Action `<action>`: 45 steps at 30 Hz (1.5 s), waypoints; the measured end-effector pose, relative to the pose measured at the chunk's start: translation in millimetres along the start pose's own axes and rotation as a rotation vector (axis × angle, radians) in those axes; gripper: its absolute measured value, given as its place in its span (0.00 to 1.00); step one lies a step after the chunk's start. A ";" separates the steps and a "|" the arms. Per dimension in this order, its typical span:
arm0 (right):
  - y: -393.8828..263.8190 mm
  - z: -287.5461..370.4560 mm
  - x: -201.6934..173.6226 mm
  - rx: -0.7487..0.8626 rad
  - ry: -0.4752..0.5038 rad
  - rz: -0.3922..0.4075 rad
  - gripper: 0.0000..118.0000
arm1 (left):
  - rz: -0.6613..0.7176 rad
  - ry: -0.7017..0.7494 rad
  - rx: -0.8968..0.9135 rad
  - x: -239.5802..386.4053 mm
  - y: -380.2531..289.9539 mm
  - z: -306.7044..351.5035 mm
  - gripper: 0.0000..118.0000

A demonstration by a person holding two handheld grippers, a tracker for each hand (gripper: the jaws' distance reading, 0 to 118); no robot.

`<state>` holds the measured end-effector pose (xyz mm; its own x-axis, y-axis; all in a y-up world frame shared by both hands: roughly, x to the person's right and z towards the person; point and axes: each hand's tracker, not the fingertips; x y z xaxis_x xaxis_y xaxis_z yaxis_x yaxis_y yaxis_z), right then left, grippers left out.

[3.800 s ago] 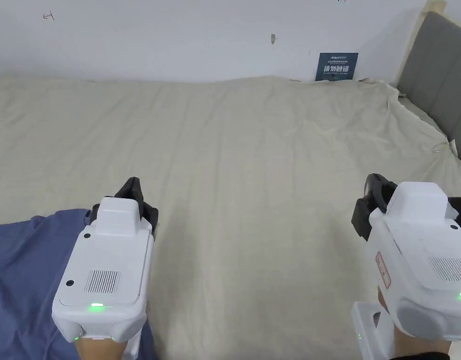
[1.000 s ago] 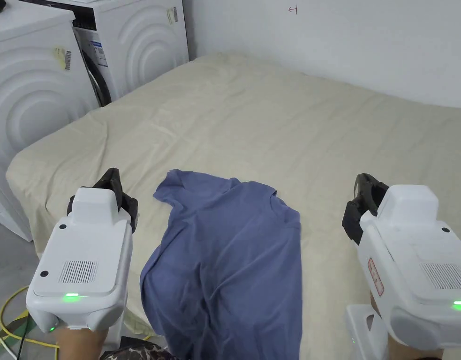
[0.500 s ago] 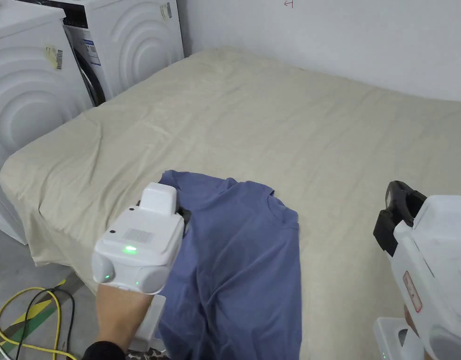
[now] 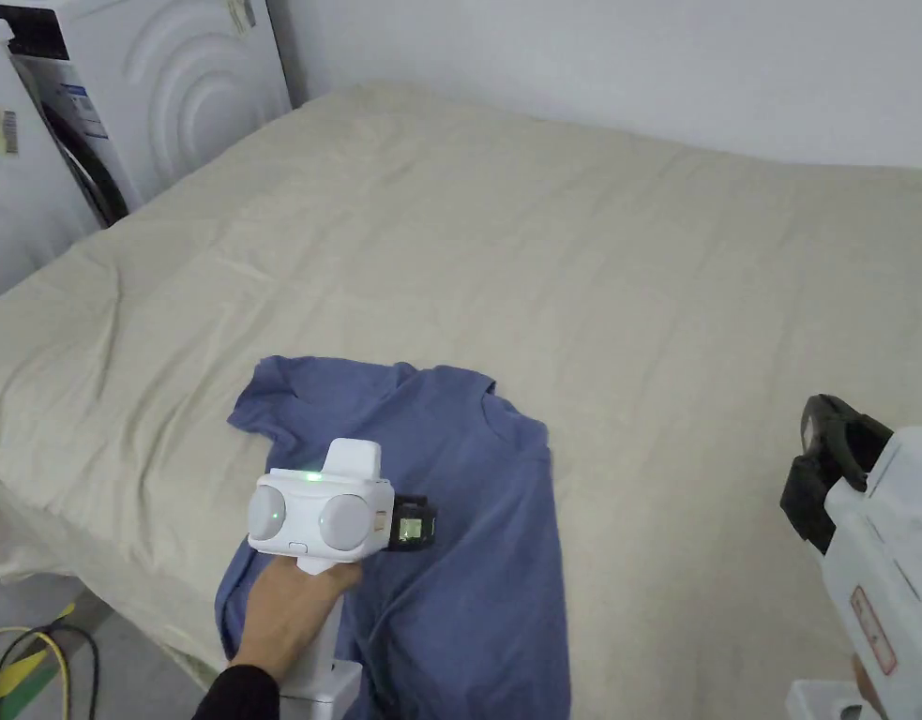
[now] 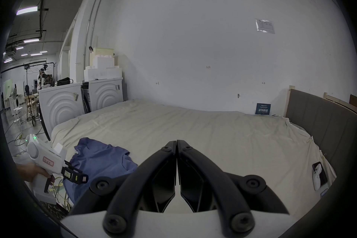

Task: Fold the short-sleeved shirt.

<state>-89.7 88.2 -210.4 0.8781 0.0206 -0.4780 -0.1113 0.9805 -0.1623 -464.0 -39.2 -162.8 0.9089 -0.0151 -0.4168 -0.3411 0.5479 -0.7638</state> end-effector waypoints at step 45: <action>20.6 71.4 68.5 0.060 -0.200 -0.044 0.00 | 0.151 -0.782 0.363 105.2 122.7 134.1 0.00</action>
<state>1.4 123.7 -184.9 0.9571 0.0098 -0.2895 -0.0480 0.9910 -0.1252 -378.1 138.5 -234.3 0.8092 0.5845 0.0586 -0.4948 0.7320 -0.4684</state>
